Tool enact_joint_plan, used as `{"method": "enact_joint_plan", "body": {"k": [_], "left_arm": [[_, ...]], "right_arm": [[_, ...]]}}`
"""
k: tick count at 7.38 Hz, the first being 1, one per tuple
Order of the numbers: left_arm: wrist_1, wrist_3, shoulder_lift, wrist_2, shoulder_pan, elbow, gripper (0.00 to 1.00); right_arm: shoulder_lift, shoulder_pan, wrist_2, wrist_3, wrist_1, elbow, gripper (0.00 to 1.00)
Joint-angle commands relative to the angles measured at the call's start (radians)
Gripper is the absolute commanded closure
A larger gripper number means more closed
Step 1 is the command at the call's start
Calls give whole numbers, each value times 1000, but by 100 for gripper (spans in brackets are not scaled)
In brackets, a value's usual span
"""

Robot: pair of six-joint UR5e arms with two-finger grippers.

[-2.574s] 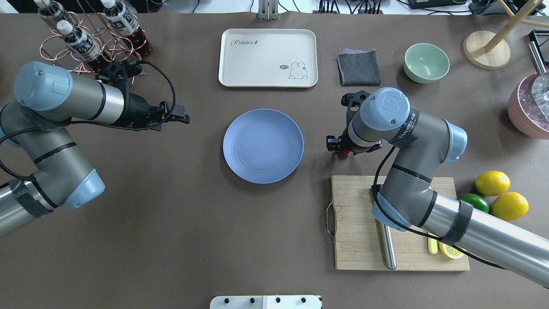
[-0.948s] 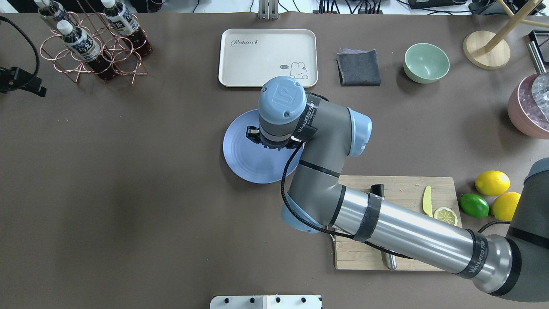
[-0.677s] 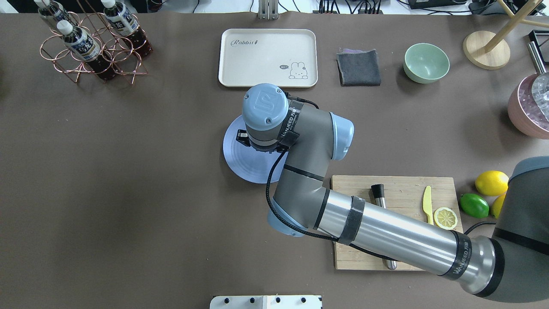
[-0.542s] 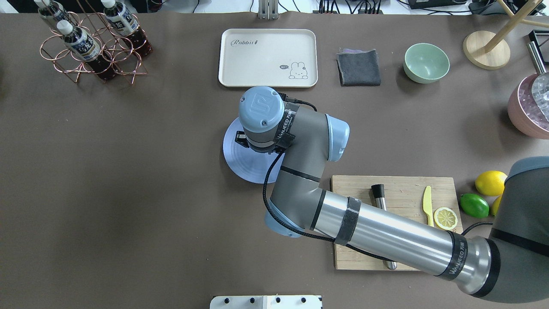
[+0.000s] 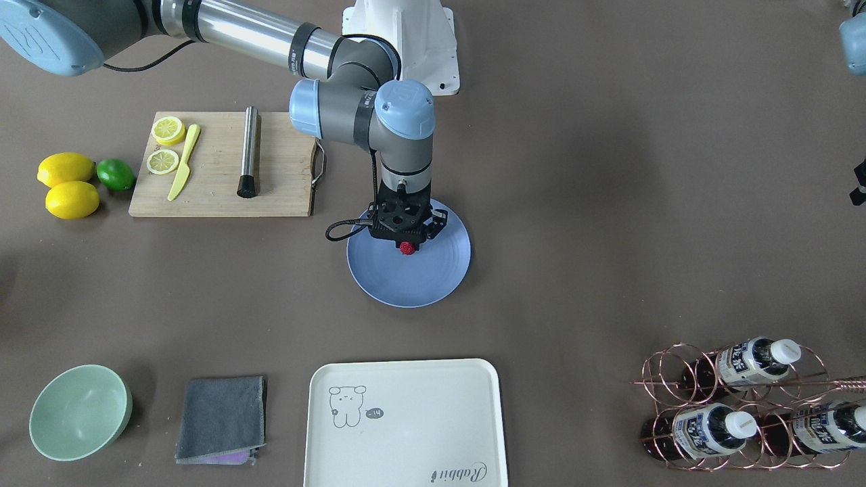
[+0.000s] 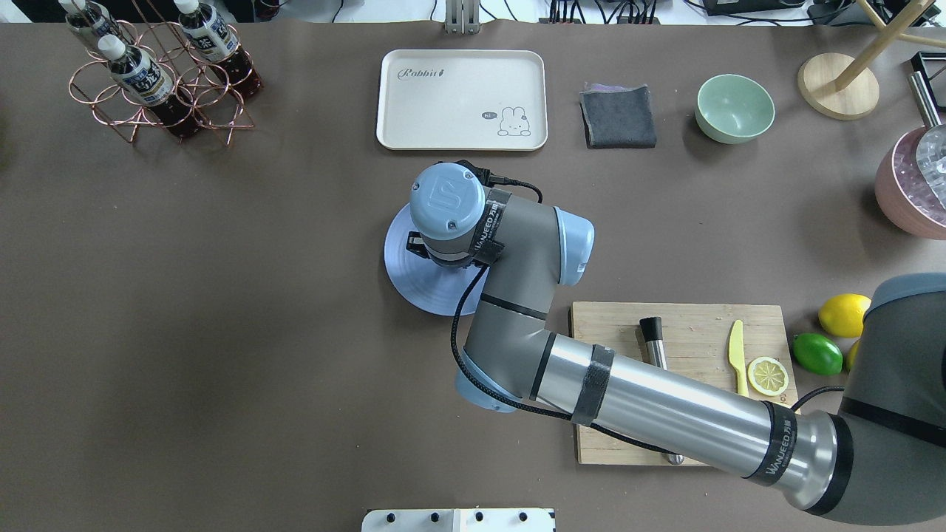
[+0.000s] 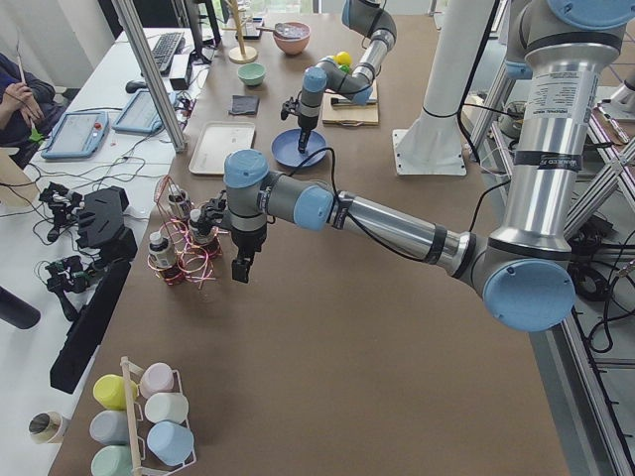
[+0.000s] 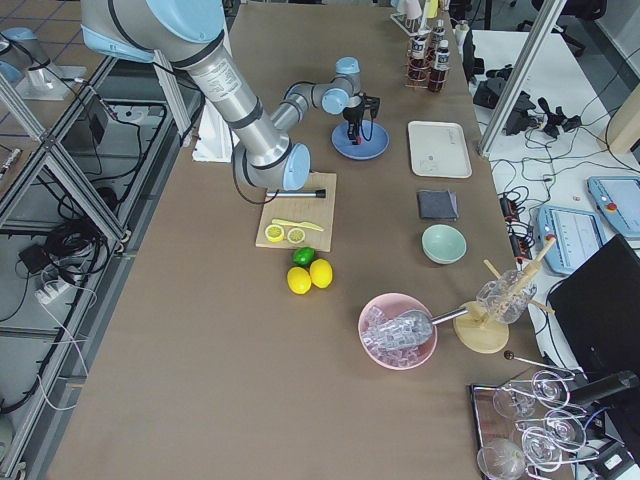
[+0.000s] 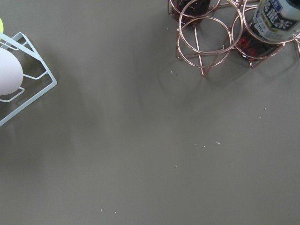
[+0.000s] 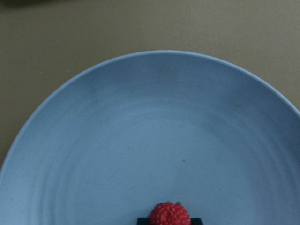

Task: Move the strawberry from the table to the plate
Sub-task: 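Lower the strawberry onto the plate and open the right gripper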

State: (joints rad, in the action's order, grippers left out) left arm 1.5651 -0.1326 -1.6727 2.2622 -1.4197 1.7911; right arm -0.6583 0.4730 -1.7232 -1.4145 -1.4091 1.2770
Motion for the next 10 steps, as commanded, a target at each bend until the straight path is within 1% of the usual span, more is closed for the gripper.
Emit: {"method": "enact_joint_plan", "body": {"k": [1,2,3,5,6,7,8,9,10], "left_arm": [[3,-1,2,3,-1,-1,2],[4,-1,1,3,-1,-4,2],[3,-1,1,3,-1,-4,2],[-7,1,1,3,-11,-4,2],[-8,2,1,3,-31,-13,2],[-10,54,1,3,-59,-41,2],[-10,135,-10,34,-118,-111,2],[-8,180,-13,42,-157,-152,2],[-7,253,-4,46,-174,-194,2]], "right_arm": [[-1,1,1,2,24,-14,100],[-3,2,1,2,41,-13,47],[-3,10,-2,31,45,-13,0],[-1,64,-31,55,42,14,0],[-4,96,-79,74,36,27,0],[-18,134,-113,94,32,50,0],[-41,171,-143,129,32,67,0],[-85,209,-160,205,3,117,0],[-157,264,-217,286,-22,189,0]]}}
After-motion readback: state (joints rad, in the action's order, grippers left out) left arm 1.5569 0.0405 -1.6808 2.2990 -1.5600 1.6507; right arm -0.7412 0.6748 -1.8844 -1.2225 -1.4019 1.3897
